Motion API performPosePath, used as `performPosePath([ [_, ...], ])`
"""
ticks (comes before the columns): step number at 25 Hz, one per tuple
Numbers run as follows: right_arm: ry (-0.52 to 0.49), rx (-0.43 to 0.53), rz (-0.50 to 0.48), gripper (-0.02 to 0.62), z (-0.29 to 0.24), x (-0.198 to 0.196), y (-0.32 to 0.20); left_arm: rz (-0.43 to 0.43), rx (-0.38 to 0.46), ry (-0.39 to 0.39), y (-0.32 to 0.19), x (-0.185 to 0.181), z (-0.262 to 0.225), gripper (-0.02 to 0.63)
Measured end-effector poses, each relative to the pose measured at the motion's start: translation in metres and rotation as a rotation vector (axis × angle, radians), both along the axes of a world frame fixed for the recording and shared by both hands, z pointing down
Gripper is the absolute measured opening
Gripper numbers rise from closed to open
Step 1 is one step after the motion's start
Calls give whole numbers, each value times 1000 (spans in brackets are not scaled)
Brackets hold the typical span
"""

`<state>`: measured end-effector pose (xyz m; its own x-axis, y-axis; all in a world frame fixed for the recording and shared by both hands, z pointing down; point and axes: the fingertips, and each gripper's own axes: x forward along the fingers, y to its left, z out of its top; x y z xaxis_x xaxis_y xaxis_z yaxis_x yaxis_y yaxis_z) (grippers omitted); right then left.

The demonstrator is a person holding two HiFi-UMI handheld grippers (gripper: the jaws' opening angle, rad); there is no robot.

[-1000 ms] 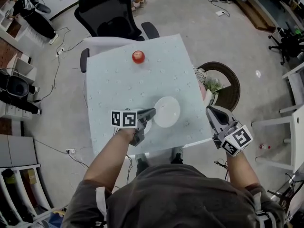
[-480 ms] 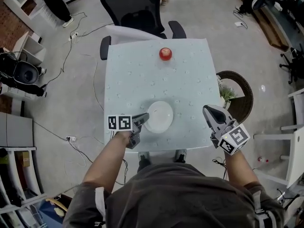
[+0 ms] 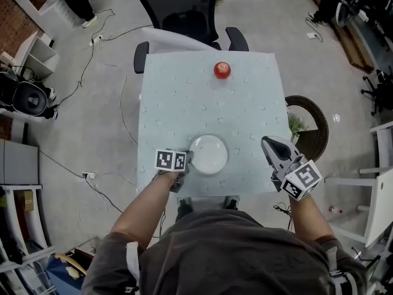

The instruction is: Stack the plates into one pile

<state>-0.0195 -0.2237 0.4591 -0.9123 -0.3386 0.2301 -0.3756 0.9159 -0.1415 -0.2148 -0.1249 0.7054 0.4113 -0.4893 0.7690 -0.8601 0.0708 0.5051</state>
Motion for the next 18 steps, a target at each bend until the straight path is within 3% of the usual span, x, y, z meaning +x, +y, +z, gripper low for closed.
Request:
performPosePath([
  [4,4,6,-6,-6,-1,-6,0,86,-15,0,7,11,2,111],
  [9,-6,16,-11,-6,-8,-11,-3,59,19,-16,5,-1,-13,133],
  [12,-12,27,-14,-6,-16,-14,-3,21,138,-24,-5,-14,-48,133],
  [18,-23,58,-17,-6,-40,-17,-4,9,482,-93,-22,-36,-160,116],
])
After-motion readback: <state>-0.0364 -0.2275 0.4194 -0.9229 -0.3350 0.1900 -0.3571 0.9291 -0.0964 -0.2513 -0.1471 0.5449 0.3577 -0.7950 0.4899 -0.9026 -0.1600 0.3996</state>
